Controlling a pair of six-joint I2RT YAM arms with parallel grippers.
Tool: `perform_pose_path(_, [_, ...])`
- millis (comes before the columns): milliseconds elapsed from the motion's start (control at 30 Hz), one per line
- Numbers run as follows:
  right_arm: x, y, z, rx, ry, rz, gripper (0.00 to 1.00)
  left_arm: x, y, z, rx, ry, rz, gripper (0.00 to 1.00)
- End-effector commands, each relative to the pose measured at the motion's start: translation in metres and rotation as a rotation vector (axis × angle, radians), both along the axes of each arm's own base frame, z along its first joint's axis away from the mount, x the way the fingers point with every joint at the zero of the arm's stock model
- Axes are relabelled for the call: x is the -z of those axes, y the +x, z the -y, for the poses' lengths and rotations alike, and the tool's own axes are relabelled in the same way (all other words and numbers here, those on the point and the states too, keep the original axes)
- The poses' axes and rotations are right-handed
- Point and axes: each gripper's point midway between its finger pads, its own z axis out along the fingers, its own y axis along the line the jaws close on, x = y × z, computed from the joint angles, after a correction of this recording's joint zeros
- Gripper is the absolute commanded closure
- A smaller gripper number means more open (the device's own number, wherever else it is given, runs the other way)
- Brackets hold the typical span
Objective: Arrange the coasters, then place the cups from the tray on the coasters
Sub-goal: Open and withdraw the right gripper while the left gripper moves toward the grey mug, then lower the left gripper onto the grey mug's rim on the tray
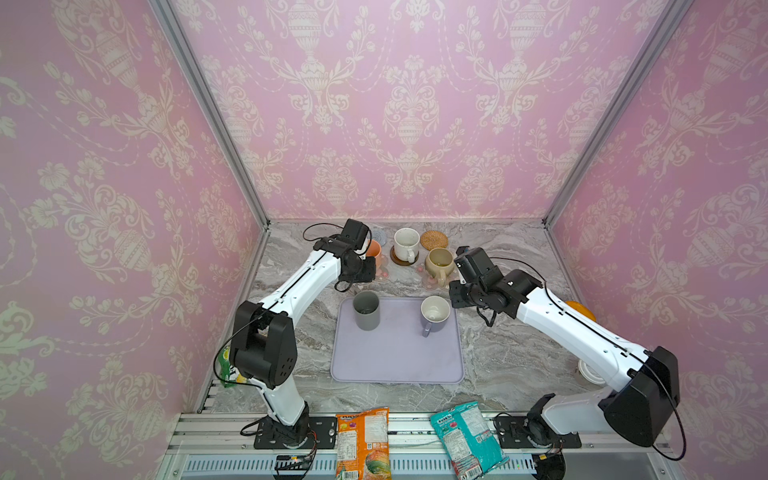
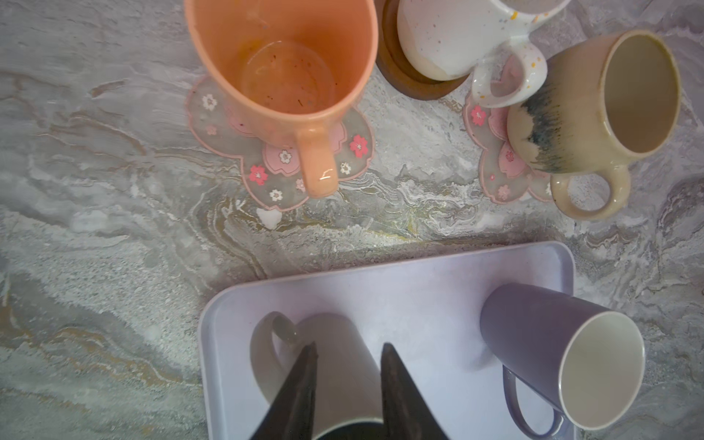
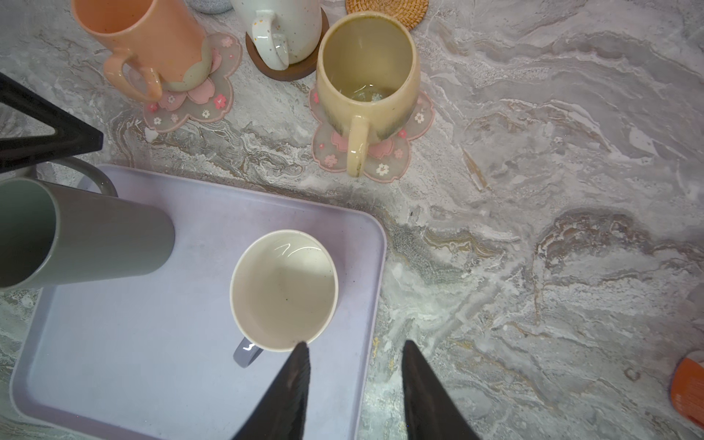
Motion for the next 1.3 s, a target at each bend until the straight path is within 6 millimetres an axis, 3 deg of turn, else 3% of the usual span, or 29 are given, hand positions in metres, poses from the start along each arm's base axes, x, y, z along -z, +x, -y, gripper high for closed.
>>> perform_pose_path(0, [-0.003, -0.008, 0.014, 0.034, -0.031, 0.016, 0.59, 0.013, -0.004, 0.001, 0.046, 0.037, -0.076, 0.68])
perform_pose_path(333, [-0.001, -0.009, 0.015, 0.041, -0.038, 0.011, 0.58, 0.048, -0.014, -0.015, 0.057, 0.122, -0.188, 0.68])
perform_pose_path(700, [0.007, -0.003, 0.004, 0.030, -0.016, -0.016, 0.58, 0.053, -0.038, -0.056, -0.025, 0.131, -0.213, 0.69])
perform_pose_path(1267, [0.007, -0.003, 0.005, 0.032, -0.013, -0.011, 0.58, 0.053, -0.084, -0.070, -0.057, 0.118, -0.236, 0.68])
